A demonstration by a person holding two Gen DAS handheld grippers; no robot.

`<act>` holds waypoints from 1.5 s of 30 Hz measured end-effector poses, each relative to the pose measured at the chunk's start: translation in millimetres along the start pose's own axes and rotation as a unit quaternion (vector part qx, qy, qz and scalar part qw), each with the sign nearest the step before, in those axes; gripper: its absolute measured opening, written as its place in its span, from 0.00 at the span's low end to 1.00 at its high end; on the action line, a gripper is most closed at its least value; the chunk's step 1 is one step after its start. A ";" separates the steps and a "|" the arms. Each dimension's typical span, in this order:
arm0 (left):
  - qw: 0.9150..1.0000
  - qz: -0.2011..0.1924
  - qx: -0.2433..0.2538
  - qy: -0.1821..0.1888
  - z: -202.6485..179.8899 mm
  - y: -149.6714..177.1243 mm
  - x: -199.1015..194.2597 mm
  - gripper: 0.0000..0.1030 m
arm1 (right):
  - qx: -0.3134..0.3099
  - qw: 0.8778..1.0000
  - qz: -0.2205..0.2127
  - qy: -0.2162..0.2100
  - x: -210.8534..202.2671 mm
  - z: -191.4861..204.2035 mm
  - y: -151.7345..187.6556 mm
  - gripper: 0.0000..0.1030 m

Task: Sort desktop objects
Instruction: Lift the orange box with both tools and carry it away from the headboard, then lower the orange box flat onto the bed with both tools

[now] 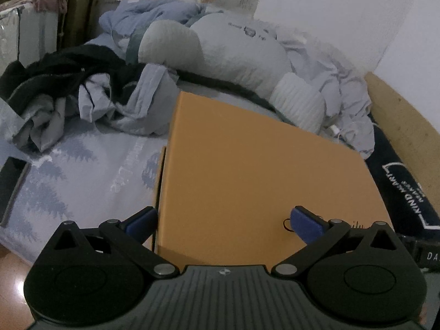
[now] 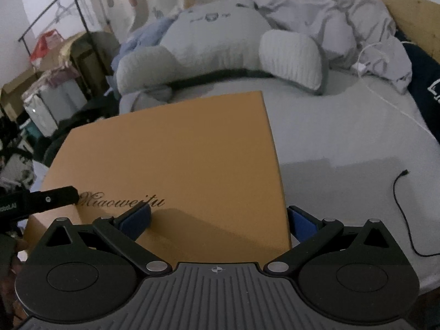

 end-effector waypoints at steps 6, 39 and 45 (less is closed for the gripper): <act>1.000 0.012 -0.001 -0.021 12.5 13.7 22.2 1.00 | -0.007 1.000 0.029 -0.001 30.1 -0.9 13.3 1.00; 0.997 0.050 0.011 -0.051 28.6 -7.2 65.3 1.00 | -0.017 0.996 0.086 0.002 100.0 -3.6 -10.8 1.00; 0.997 0.052 0.011 -0.053 29.8 -7.1 68.7 1.00 | -0.017 0.996 0.092 0.002 104.6 -4.4 -9.9 1.00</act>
Point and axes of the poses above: each gripper's, at about its wrist camera, not at the fingertips, and x roughly the way its jaws point, z to its left, y to its underside, the point moved 3 cm from there along x, roughly the way its jaws point, and after that the axes turned 14 degrees about -x, right-handed, at the moved point
